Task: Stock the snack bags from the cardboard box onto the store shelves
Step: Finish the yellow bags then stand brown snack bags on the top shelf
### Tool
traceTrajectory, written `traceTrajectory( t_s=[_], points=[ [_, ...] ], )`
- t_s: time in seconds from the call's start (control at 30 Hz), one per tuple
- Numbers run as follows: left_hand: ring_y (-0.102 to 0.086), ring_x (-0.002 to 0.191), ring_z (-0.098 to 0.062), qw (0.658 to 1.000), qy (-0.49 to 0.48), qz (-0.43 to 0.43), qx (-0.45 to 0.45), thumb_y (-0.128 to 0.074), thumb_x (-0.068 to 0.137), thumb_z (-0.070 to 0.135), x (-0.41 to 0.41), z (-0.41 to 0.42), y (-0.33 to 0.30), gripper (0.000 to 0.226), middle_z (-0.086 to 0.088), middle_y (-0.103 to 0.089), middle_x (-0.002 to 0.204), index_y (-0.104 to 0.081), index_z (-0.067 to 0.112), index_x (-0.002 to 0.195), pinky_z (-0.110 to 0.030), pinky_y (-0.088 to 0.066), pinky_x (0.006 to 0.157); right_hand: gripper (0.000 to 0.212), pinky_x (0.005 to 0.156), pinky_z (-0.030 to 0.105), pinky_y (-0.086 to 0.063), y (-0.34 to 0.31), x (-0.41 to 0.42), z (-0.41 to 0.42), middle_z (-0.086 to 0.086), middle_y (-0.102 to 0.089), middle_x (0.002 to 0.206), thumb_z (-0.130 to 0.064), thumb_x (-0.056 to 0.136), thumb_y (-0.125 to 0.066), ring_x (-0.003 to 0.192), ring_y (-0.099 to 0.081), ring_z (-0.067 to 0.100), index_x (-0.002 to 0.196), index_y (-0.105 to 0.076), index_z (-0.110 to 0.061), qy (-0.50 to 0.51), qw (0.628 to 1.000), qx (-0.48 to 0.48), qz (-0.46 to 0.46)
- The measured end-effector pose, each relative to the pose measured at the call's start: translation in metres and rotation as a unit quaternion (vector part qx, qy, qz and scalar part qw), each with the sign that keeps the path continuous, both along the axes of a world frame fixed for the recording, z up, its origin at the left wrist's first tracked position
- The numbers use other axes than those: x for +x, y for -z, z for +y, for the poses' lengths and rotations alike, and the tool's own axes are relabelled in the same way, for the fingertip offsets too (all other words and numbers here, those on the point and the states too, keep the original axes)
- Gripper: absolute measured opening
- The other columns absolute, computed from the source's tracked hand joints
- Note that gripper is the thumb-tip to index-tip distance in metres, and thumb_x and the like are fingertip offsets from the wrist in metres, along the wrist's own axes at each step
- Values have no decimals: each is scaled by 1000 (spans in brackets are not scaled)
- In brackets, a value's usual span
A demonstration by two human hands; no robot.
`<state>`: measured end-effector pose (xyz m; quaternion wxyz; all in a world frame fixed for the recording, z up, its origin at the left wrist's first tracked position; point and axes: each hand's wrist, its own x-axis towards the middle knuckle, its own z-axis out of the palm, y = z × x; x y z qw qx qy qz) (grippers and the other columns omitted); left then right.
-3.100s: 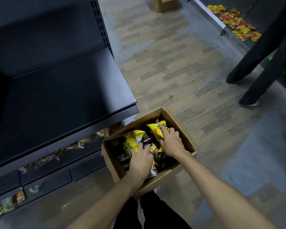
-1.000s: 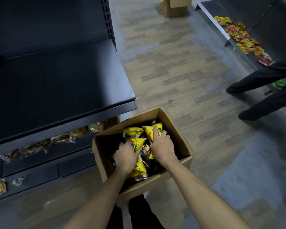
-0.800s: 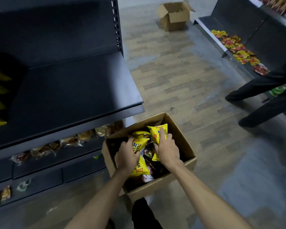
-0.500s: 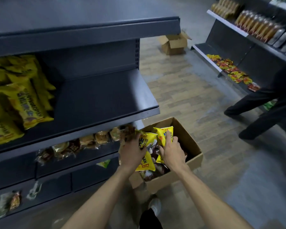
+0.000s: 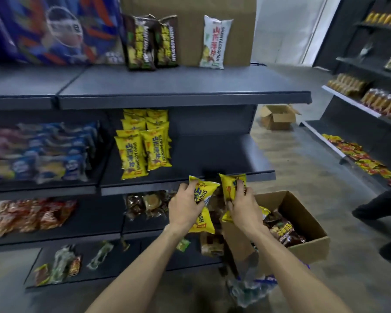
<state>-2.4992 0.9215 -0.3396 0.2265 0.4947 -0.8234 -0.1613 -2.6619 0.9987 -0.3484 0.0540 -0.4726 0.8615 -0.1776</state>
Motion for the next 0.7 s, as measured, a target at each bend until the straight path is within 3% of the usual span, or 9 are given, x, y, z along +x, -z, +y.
traceTrajectory(
  t_s=[0.17, 0.33, 0.5, 0.7],
  points=[
    [-62, 92, -26, 998, -62, 1, -18, -66, 85, 45, 50, -19, -19, 62, -1, -51, 114, -41, 27, 138, -36, -47, 67, 73, 89, 45, -46, -19, 46, -33, 19, -38, 137, -35, 96, -55, 121, -47, 40, 153, -14, -14, -55, 998, -17, 11],
    [-63, 94, -28, 994, -109, -10, -26, -66, 86, 42, 70, -36, -26, 63, -1, -51, 120, -39, 27, 141, -36, -47, 66, 66, 76, 43, -49, -30, 66, -66, 17, -42, 129, -39, 97, -53, 109, -55, 39, 149, -19, -17, -96, 995, -39, 12],
    [-63, 92, -32, 991, -132, -13, -36, -65, 86, 42, 61, -64, -29, 61, -4, -52, 122, -40, 25, 139, -40, -50, 65, 66, 76, 44, -50, -29, 54, -99, 18, -43, 129, -41, 97, -50, 107, -56, 42, 150, -19, -17, -123, 991, -50, 15],
    [-65, 84, -33, 977, -171, -34, -120, -65, 86, 41, 28, -126, -32, 60, -8, -54, 121, -45, 21, 139, -32, -37, 51, 65, 78, 44, -51, -29, 13, -168, 18, -37, 138, -42, 99, -45, 116, -52, 40, 151, -13, -19, -149, 985, -70, 40]
  ],
)
